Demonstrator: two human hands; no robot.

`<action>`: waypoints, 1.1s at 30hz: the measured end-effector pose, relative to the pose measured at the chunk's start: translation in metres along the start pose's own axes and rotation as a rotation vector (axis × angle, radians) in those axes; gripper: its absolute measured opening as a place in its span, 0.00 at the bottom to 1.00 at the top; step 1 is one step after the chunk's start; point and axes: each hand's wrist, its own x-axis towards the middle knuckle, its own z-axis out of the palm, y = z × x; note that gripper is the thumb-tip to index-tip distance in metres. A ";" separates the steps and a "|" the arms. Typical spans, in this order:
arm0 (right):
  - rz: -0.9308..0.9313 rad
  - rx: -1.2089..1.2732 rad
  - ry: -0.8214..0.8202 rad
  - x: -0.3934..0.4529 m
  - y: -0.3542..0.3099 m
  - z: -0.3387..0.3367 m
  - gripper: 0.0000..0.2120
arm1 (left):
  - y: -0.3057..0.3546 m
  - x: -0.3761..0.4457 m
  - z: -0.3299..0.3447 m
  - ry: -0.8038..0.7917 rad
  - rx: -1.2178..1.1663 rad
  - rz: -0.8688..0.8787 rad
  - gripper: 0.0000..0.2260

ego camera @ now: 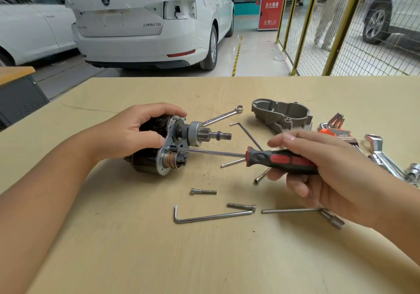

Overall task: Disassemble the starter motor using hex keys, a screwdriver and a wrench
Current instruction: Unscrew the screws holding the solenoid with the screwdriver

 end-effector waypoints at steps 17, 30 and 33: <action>-0.143 -0.020 -0.022 0.001 0.000 -0.002 0.16 | 0.000 0.002 0.001 0.006 -0.002 0.001 0.26; -0.152 -0.024 -0.009 0.000 0.001 0.000 0.14 | 0.002 0.002 0.003 0.020 0.021 0.003 0.24; -0.231 -0.007 0.002 0.000 0.002 -0.003 0.19 | 0.001 0.003 0.004 0.028 0.028 -0.004 0.24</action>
